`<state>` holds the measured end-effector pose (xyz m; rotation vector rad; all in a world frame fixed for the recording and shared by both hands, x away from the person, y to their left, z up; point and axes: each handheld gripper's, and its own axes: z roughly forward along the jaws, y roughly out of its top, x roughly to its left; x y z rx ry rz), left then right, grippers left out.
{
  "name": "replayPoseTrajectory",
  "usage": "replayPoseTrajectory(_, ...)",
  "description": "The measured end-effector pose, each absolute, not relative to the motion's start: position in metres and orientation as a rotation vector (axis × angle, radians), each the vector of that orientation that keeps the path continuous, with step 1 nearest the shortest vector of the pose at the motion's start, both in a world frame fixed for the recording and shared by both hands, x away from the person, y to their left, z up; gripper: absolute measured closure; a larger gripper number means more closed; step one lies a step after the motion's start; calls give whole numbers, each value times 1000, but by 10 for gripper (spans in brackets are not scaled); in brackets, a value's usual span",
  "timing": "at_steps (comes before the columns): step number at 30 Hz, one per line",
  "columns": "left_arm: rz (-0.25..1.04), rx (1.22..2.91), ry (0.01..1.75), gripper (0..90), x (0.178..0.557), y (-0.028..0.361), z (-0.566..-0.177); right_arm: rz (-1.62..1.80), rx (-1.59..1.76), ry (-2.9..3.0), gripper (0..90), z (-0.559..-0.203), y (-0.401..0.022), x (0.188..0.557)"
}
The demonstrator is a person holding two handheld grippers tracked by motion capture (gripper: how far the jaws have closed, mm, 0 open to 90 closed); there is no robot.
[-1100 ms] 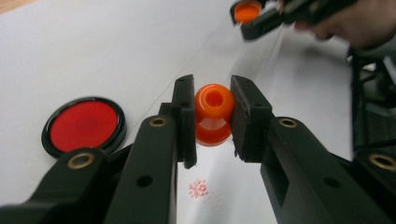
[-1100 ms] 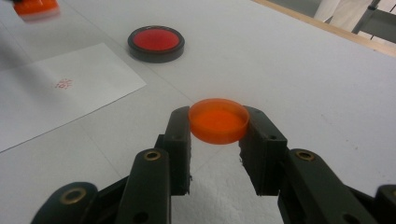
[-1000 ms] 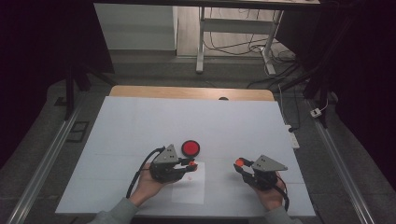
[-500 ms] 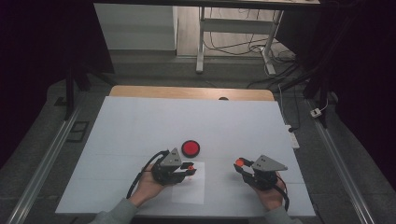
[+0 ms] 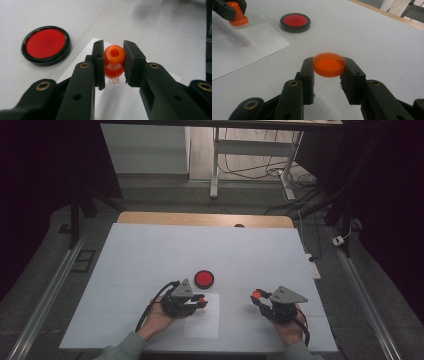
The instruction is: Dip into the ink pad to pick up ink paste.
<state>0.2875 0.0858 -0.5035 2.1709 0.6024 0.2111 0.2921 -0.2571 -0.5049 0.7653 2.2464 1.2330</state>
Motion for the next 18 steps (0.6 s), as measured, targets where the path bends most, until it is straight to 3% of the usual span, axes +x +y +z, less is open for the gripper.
replayPoseTrajectory(18, 196, 2056, 641, 720, 292, 103, -484, 1226, 763, 2257, 639, -506, -256, 292)
